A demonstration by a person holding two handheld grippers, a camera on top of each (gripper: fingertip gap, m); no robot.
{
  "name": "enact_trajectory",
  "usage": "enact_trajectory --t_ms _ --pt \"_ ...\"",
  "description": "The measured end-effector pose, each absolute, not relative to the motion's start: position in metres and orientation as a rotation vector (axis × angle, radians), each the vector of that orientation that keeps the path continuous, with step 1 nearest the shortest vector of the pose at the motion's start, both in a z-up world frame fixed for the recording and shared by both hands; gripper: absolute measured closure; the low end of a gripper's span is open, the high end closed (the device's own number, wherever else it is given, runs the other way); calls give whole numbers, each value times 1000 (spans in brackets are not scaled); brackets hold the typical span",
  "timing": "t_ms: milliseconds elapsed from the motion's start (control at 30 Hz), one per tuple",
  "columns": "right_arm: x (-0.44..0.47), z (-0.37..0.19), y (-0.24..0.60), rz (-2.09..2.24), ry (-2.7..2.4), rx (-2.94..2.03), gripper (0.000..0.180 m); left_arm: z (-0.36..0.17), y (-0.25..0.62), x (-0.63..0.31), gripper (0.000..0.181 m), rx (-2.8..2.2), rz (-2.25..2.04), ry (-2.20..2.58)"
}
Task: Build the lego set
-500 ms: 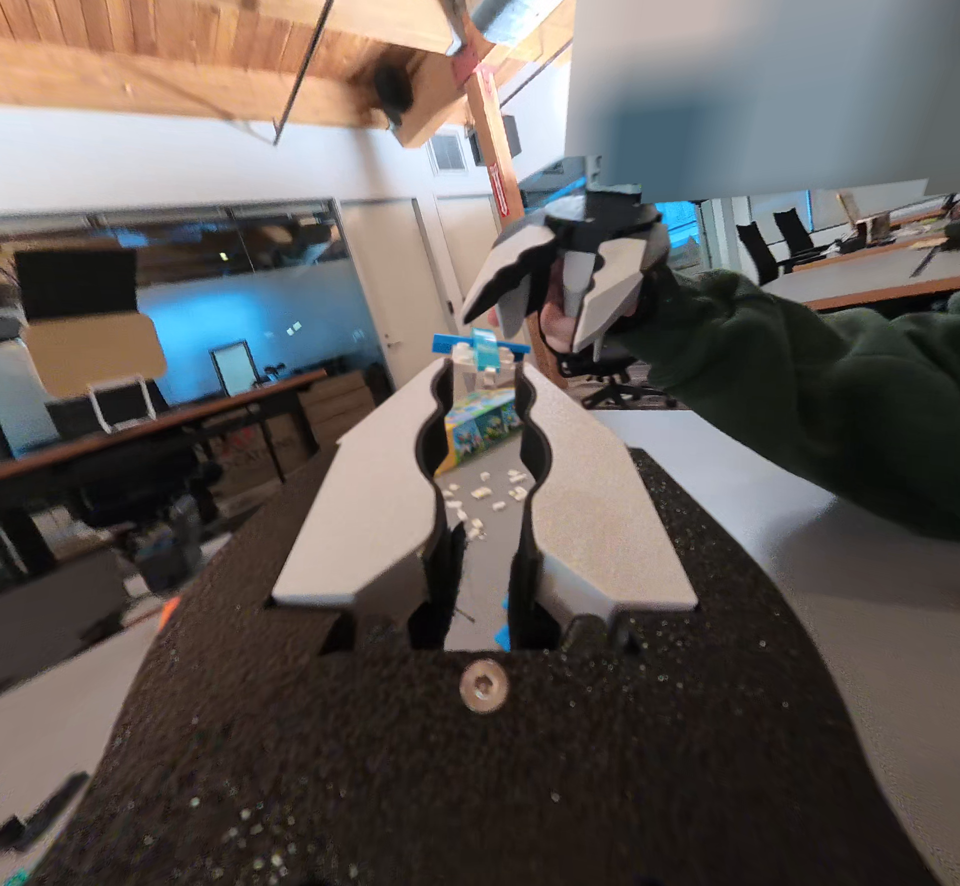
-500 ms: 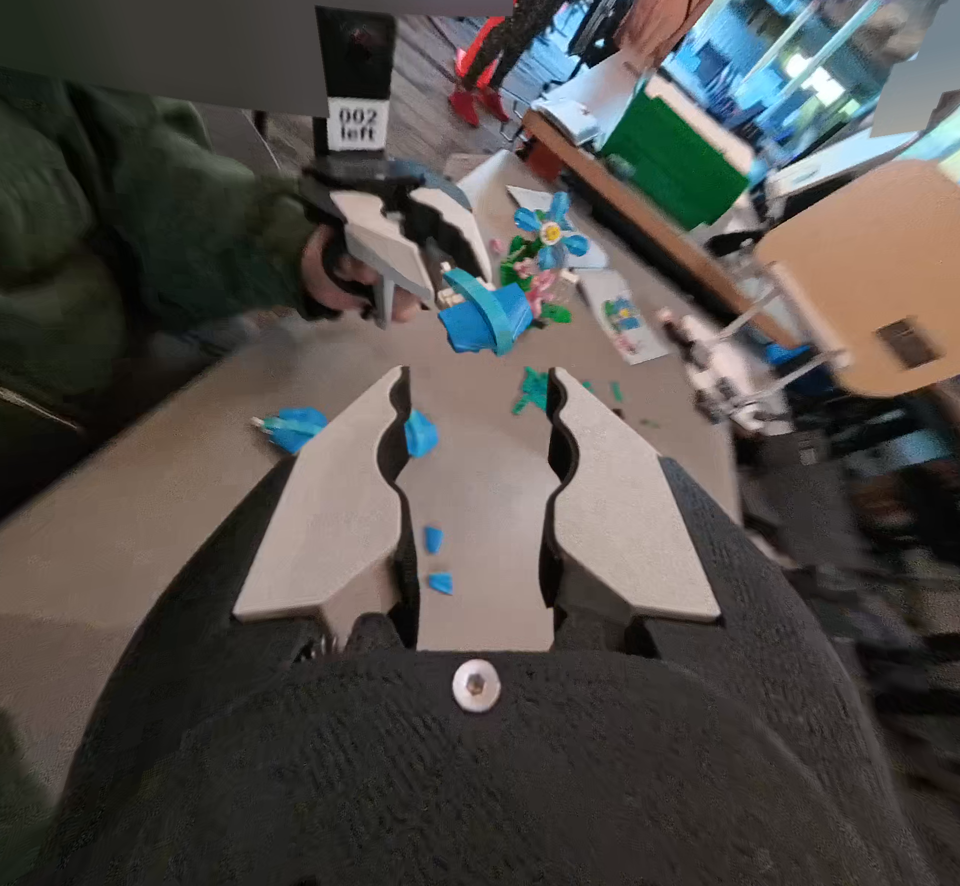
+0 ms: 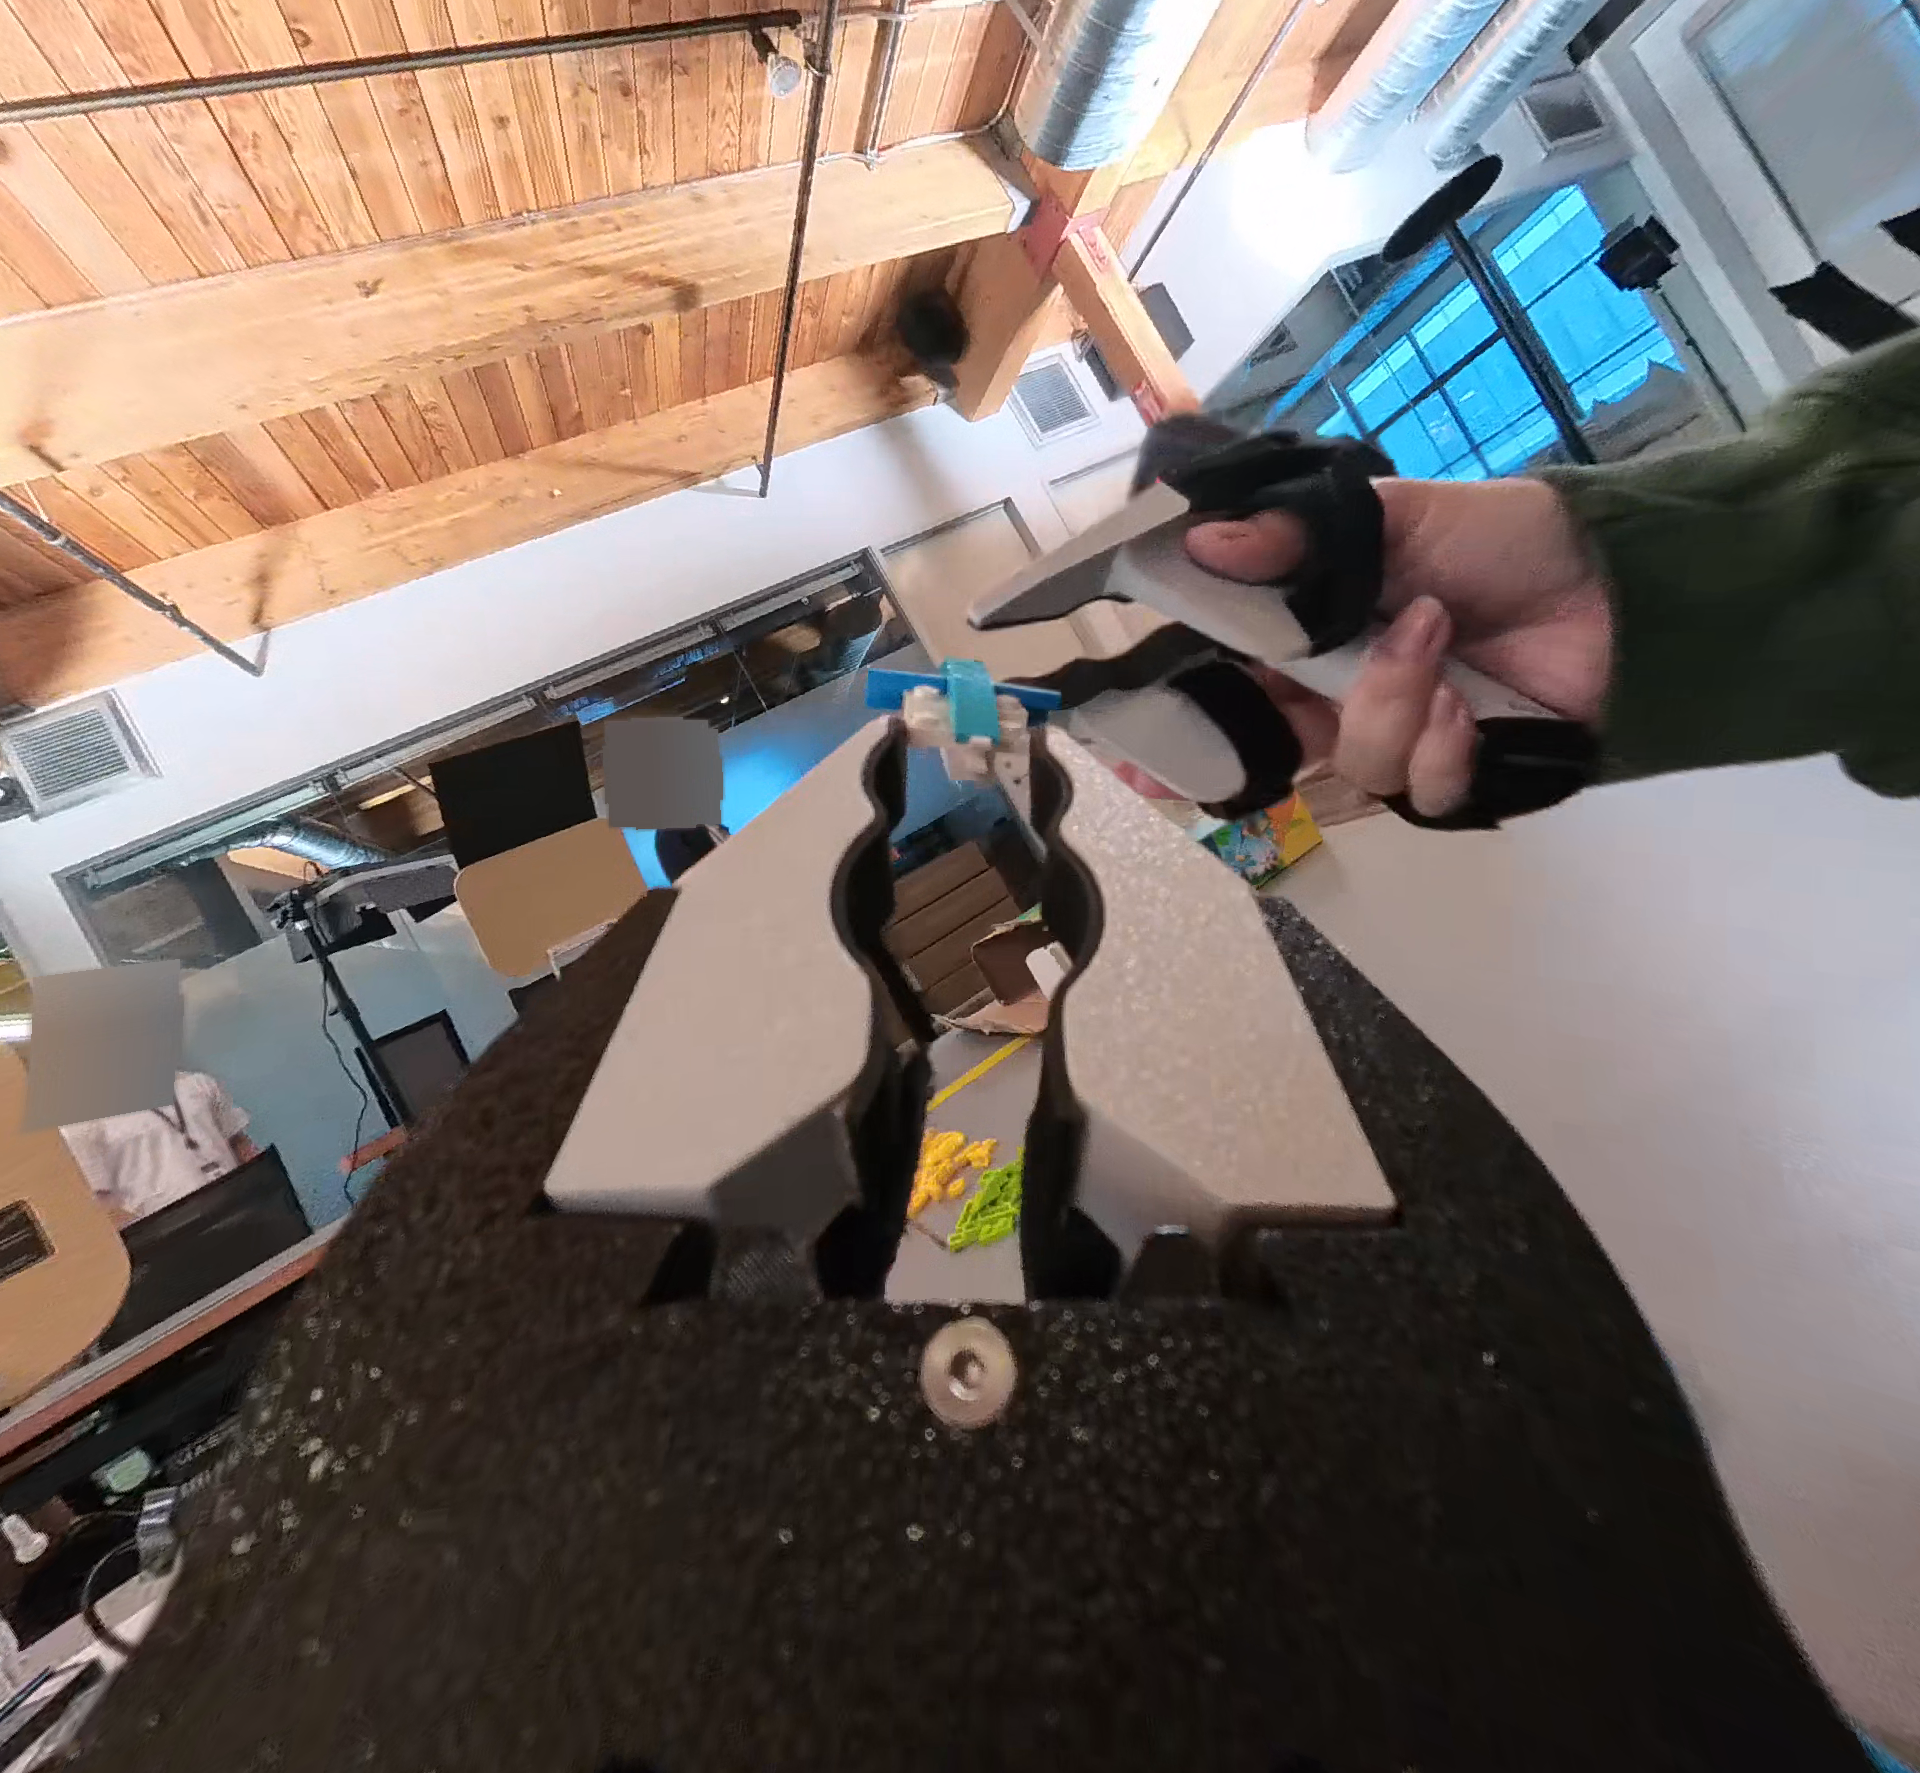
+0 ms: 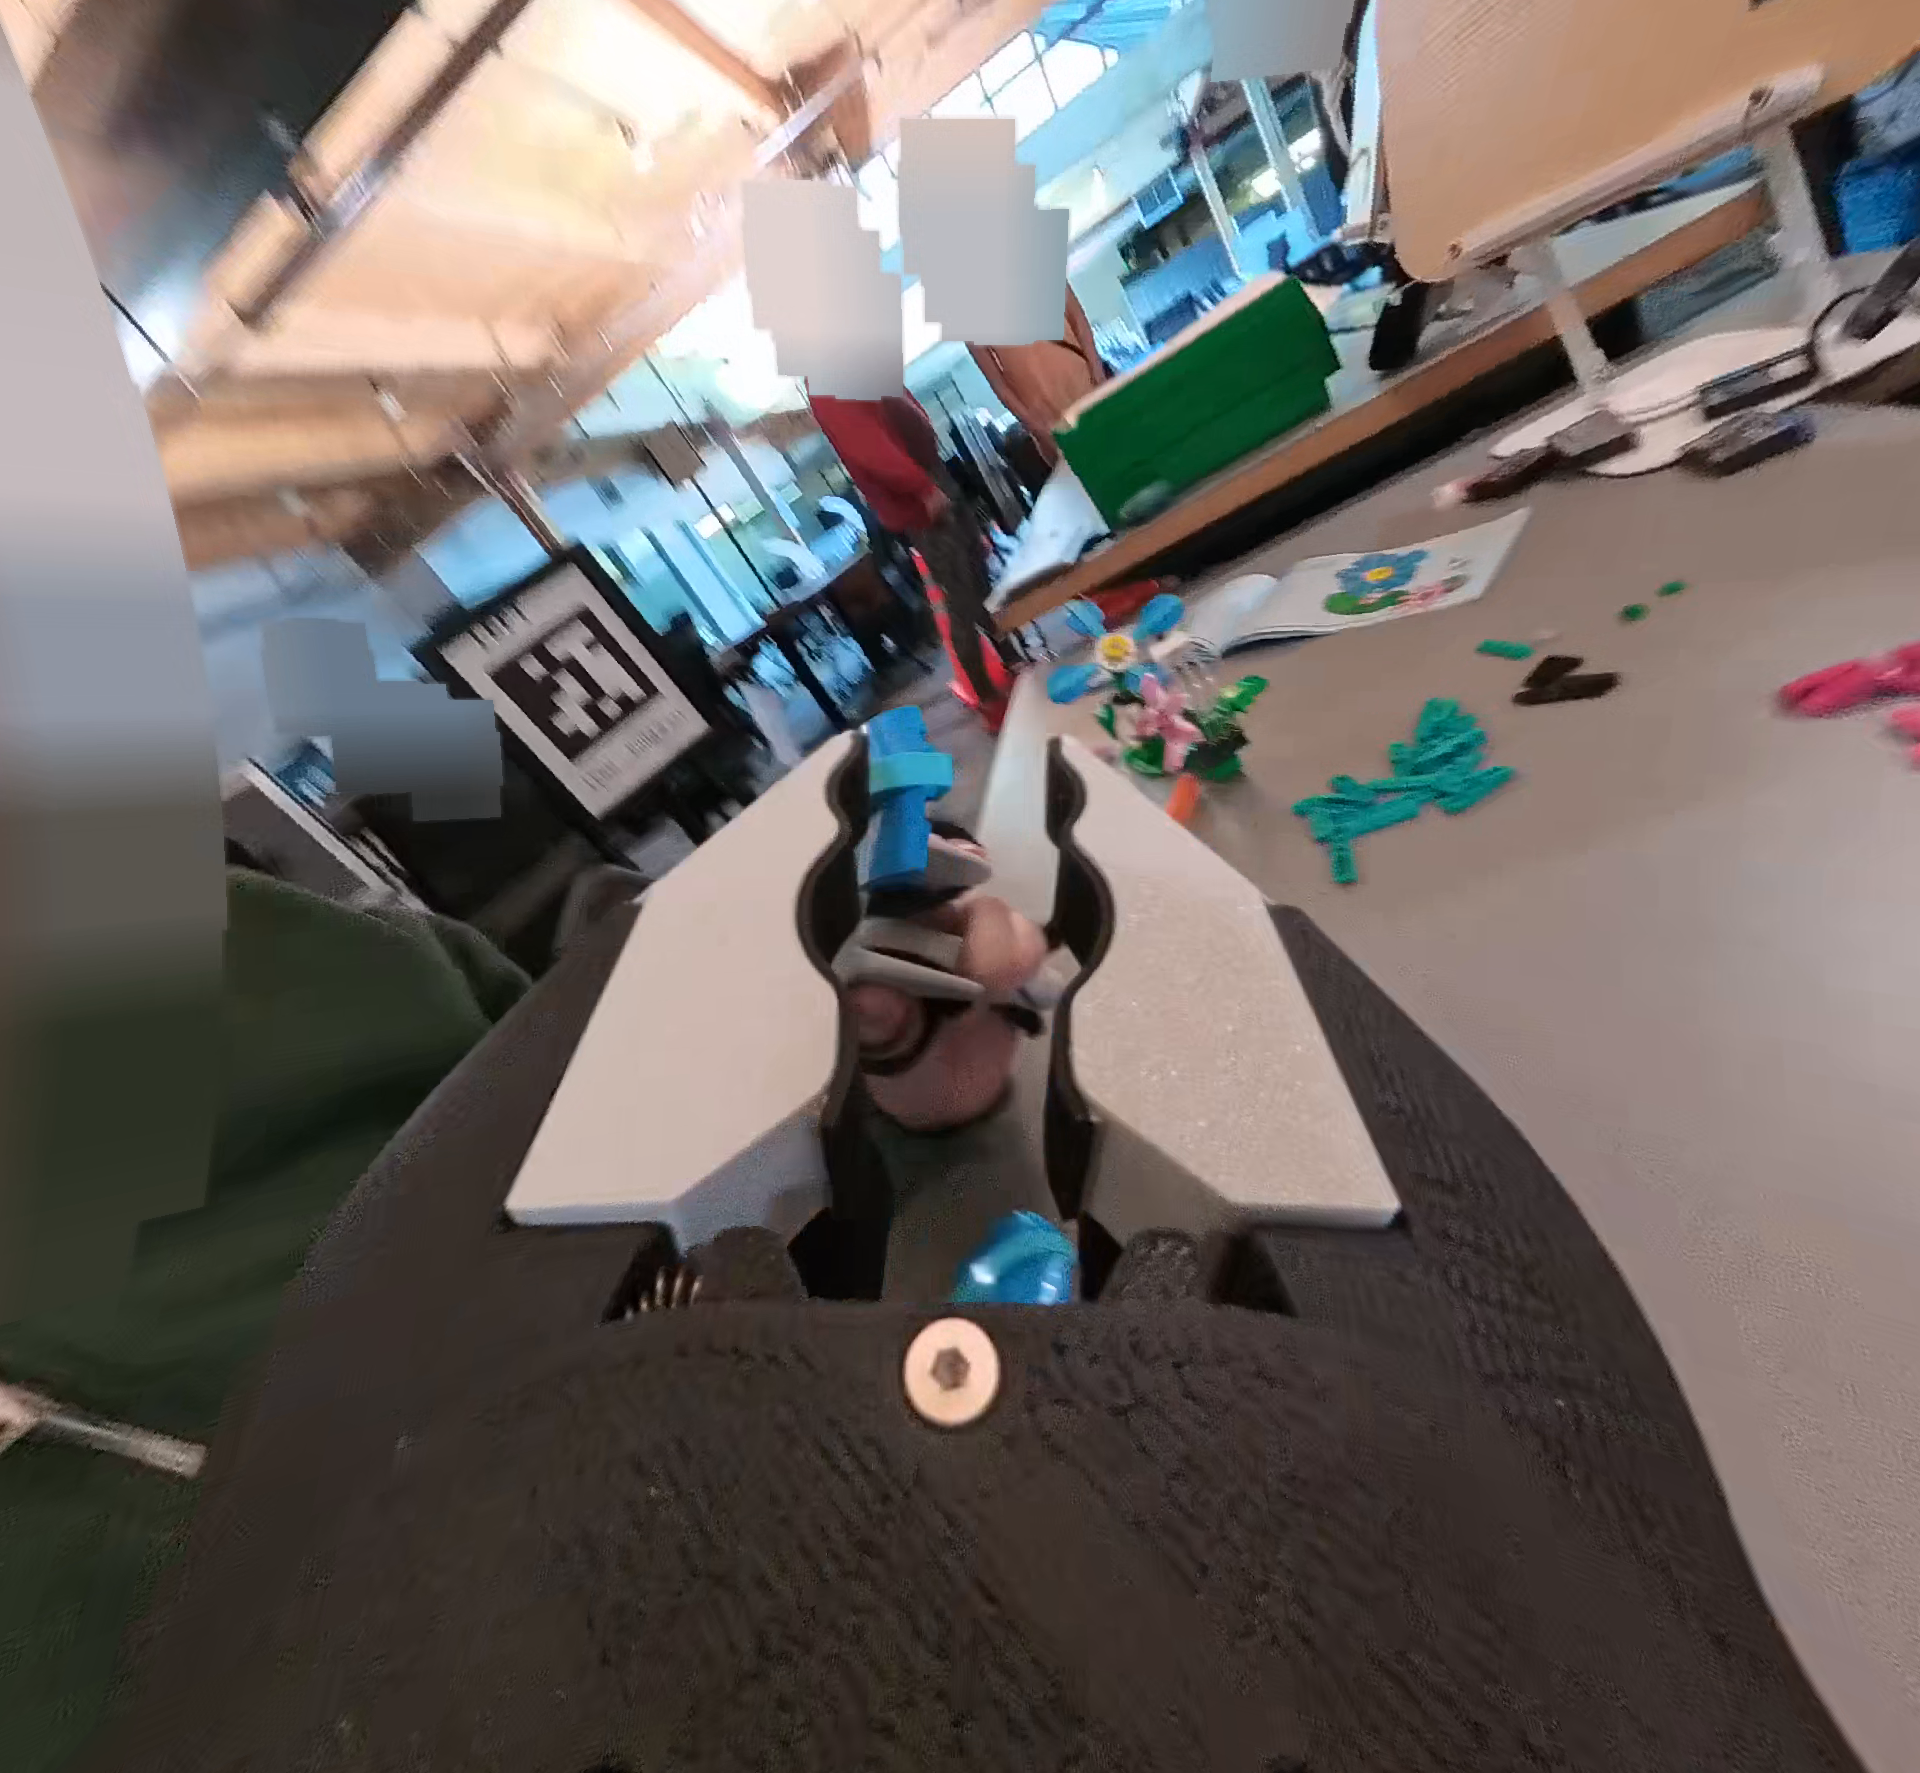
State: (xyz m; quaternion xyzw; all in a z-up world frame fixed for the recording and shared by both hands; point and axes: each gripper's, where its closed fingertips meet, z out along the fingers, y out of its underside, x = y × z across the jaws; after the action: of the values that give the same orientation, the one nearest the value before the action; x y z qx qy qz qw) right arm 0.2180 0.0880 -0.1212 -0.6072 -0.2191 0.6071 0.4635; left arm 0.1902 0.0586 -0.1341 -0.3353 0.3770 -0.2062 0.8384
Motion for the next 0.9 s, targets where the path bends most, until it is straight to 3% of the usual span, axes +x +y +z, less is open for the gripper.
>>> enact_trajectory --t_ms 67,567,667,900 --pt "217 -125 85 1561 -494 -1483 154 -134 57 189 159 -701 -459 794" --pt "205 -136 53 1980 -531 -1485 155 -141 43 201 160 -663 -611 892" --pt "206 -138 51 1978 -539 -1473 167 -146 46 204 160 -695 -609 913" --pt "237 -157 63 1814 -482 -1576 169 -148 68 193 148 -821 -660 813"
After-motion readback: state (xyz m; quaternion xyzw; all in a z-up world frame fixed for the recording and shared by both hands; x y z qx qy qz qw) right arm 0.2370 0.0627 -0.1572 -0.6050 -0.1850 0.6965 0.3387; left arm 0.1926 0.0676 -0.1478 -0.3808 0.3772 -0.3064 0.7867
